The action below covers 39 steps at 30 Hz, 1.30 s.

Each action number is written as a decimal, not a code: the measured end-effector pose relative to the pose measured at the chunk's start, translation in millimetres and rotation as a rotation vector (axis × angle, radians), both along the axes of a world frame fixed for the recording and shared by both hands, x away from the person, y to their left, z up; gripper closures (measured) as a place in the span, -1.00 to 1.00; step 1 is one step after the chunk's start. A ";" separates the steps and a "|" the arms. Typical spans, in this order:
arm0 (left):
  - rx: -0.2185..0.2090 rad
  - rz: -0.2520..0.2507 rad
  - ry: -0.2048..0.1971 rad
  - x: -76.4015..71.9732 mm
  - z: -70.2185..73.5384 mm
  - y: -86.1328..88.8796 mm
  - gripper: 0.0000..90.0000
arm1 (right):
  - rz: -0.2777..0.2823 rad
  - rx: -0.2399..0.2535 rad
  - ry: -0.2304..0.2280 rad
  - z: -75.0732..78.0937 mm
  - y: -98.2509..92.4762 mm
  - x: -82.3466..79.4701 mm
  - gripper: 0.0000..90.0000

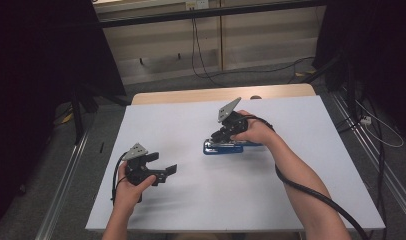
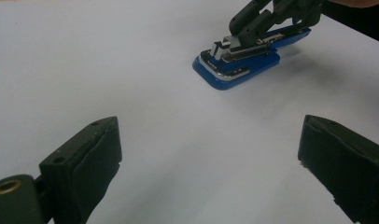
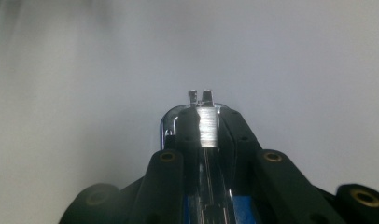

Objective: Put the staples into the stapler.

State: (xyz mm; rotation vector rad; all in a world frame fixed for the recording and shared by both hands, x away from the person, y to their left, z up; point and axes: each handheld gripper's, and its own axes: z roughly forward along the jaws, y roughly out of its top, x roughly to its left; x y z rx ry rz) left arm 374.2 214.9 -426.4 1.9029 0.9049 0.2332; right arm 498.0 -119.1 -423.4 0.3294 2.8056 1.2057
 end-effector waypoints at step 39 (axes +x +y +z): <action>0.006 -0.004 0.002 0.3 -1.4 -2.3 -0.86 | 0.033 -0.005 -0.011 -4.1 5.9 1.3 0.76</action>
